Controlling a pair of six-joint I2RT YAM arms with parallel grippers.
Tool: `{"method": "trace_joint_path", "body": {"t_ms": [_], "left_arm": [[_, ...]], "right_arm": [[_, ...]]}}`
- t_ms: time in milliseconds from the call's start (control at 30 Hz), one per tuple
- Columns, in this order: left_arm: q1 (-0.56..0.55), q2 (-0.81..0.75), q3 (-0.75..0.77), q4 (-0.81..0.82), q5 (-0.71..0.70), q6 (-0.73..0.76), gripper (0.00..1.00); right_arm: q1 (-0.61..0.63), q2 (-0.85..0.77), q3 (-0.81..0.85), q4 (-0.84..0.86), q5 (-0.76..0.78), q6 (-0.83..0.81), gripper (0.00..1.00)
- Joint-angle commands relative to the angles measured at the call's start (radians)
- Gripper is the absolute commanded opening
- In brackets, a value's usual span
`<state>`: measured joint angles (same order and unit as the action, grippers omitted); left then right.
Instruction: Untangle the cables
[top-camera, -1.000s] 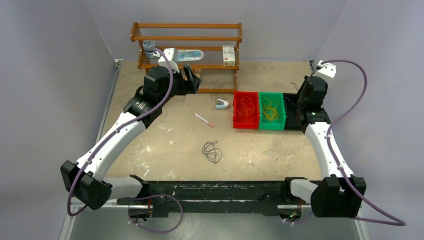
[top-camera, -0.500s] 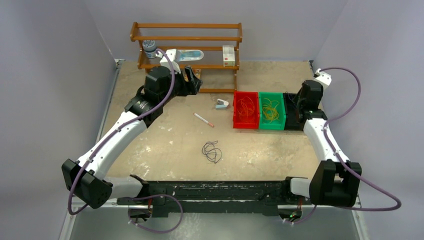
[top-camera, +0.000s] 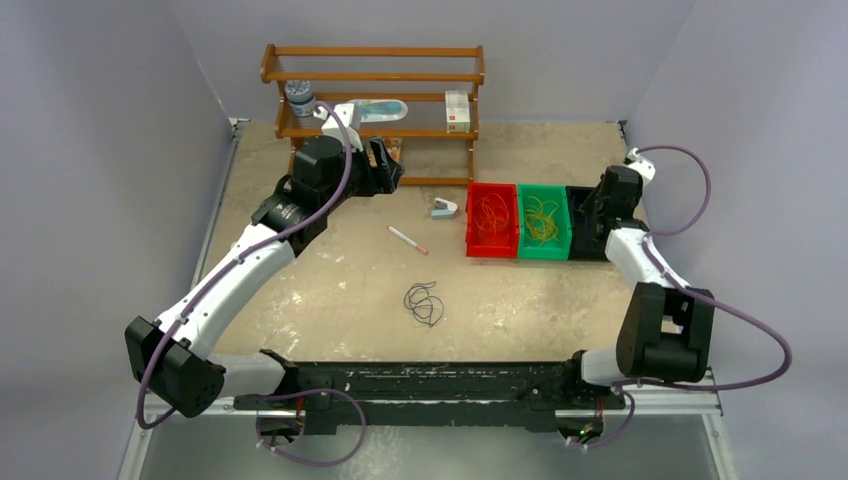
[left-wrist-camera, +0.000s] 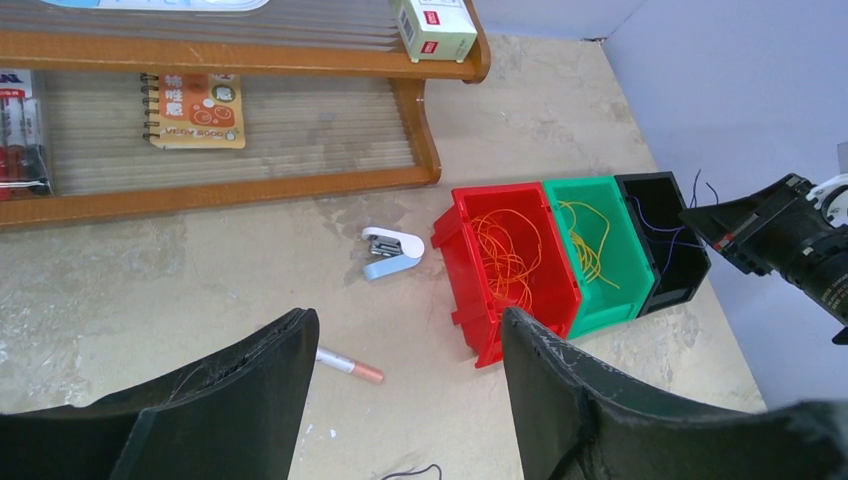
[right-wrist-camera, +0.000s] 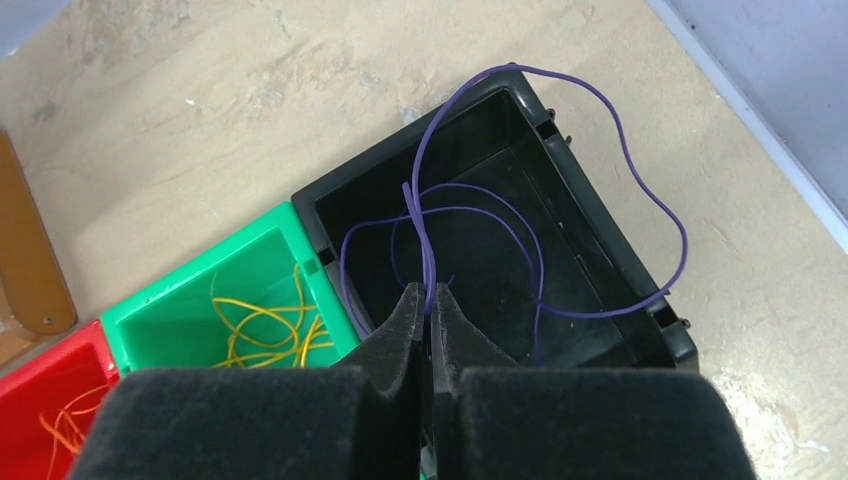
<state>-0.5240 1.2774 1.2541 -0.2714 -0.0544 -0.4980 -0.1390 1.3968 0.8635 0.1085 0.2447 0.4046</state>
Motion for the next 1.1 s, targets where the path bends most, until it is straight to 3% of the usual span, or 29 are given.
{"method": "trace_joint_path", "body": {"t_ms": [0,200,400,900,1067], "left_arm": [[0.004,-0.010,-0.010,0.029,0.015,-0.014,0.66],[0.004,-0.004,-0.010,0.030,0.015,-0.018,0.65],[0.004,-0.009,-0.014,0.019,0.009,-0.019,0.65],[0.004,-0.014,-0.058,0.011,-0.012,-0.025,0.64],[0.004,0.004,-0.055,0.014,-0.010,-0.029,0.64]], "right_arm": [[-0.019,0.047,0.012,0.080,-0.025,0.022,0.00],[-0.025,0.152,0.086,0.097,-0.173,-0.002,0.00],[-0.025,0.150,0.093,0.131,-0.319,0.001,0.00],[-0.025,0.188,0.083,0.107,-0.113,0.052,0.00],[-0.025,0.256,0.113,0.079,-0.130,0.033,0.00]]}}
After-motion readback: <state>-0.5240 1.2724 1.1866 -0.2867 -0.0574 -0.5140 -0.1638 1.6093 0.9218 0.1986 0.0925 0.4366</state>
